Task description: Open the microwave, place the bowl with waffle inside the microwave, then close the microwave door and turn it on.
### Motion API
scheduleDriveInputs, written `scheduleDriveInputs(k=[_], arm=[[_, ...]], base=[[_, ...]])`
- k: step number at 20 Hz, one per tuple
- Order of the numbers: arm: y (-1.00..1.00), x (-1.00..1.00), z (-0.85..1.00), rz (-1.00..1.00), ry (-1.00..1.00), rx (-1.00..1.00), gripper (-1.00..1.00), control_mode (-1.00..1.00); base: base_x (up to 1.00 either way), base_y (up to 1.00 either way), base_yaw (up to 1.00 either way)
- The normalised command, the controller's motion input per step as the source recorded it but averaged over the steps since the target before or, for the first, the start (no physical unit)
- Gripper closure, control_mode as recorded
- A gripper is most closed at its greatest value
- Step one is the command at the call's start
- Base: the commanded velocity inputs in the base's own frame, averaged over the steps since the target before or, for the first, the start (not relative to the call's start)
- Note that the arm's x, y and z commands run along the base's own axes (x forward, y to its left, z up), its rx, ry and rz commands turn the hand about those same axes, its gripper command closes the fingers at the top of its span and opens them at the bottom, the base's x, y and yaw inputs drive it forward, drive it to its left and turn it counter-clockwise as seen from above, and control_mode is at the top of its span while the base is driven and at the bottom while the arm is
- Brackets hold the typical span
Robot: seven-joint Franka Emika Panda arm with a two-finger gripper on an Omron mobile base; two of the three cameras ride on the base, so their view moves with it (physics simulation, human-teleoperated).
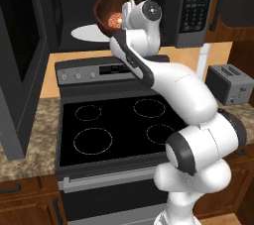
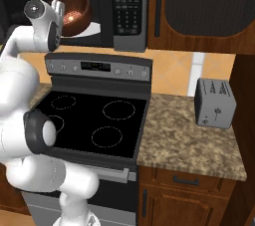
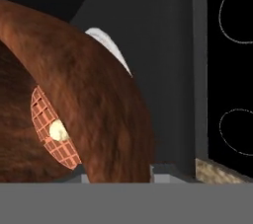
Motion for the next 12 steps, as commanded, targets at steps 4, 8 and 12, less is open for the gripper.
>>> scheduleDriveInputs(k=[4, 8, 12], arm=[[0.21, 0.80, -0.24, 0.00, 0.00, 0.00, 1.00, -1.00], [0.11, 0.80, -0.30, 0.00, 0.00, 0.00, 1.00, -1.00], [0.19, 0.52, -0.47, 0.00, 0.10, 0.00, 1.00, -1.00]], base=[[0.00, 0.00, 0.00], [0.00, 0.00, 0.00], [0.00, 0.00, 0.00]])
